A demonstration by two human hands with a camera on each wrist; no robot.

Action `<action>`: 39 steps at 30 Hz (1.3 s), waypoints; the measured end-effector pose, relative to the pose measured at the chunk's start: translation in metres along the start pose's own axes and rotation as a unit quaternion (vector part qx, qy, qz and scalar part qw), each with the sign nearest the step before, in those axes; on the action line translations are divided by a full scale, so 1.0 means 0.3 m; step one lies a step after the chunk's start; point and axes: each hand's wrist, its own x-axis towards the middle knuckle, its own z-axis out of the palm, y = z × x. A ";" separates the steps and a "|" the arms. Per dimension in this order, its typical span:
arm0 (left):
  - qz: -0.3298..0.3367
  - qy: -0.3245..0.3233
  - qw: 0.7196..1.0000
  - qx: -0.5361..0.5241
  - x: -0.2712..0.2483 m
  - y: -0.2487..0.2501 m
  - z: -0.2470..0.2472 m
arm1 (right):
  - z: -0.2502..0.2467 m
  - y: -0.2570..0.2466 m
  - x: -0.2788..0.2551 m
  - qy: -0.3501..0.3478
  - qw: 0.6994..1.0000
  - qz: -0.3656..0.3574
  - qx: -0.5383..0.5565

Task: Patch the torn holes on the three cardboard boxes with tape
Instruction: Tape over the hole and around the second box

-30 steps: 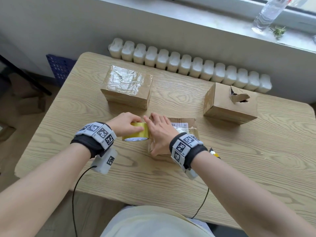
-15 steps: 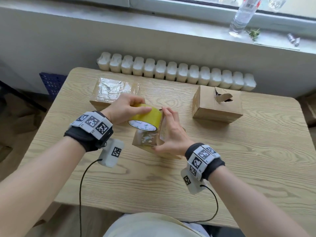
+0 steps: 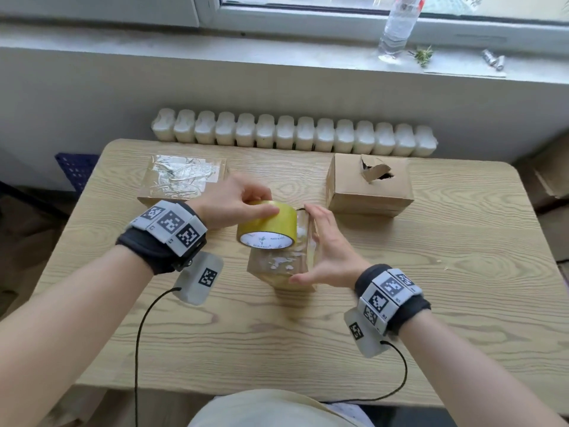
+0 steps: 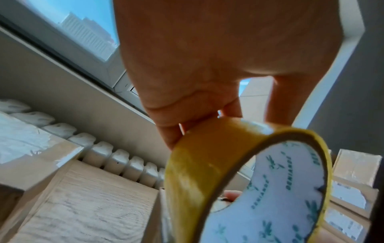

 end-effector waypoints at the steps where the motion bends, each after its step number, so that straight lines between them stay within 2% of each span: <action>1: 0.003 0.000 1.000 0.014 0.002 0.006 0.002 | -0.019 0.004 -0.004 -0.006 1.000 -0.004 -0.004; 5: 0.002 -0.010 0.997 0.081 0.013 0.037 0.004 | -0.058 0.022 -0.010 -0.021 1.000 0.004 -0.013; 9: -0.039 0.005 0.984 0.173 0.000 0.009 -0.019 | -0.095 0.075 -0.046 -0.003 1.000 0.018 -0.010; 14: -0.038 0.008 0.984 0.174 -0.005 -0.020 0.020 | -0.110 0.098 -0.066 -0.010 0.999 0.028 -0.025; 23: -0.099 0.012 0.982 0.161 0.017 -0.101 0.064 | -0.120 0.081 -0.075 -0.013 0.999 0.026 -0.032; 26: -0.106 0.010 0.982 0.153 0.029 -0.111 0.079 | -0.121 0.053 -0.079 -0.034 0.996 0.043 -0.076; 28: -0.099 0.009 0.982 0.163 0.032 -0.110 0.095 | -0.112 0.028 -0.094 -0.060 0.982 0.038 -0.177; 31: -0.080 0.014 0.984 0.158 0.036 -0.118 0.117 | -0.078 -0.018 -0.117 -0.063 0.945 -0.018 -0.320; 36: -0.065 0.022 0.988 0.138 0.033 -0.135 0.130 | 0.004 -0.044 -0.105 -0.089 0.903 -0.060 -0.416; 39: -0.076 0.020 0.988 0.130 0.038 -0.145 0.136 | 0.015 -0.047 -0.103 -0.090 0.901 -0.045 -0.423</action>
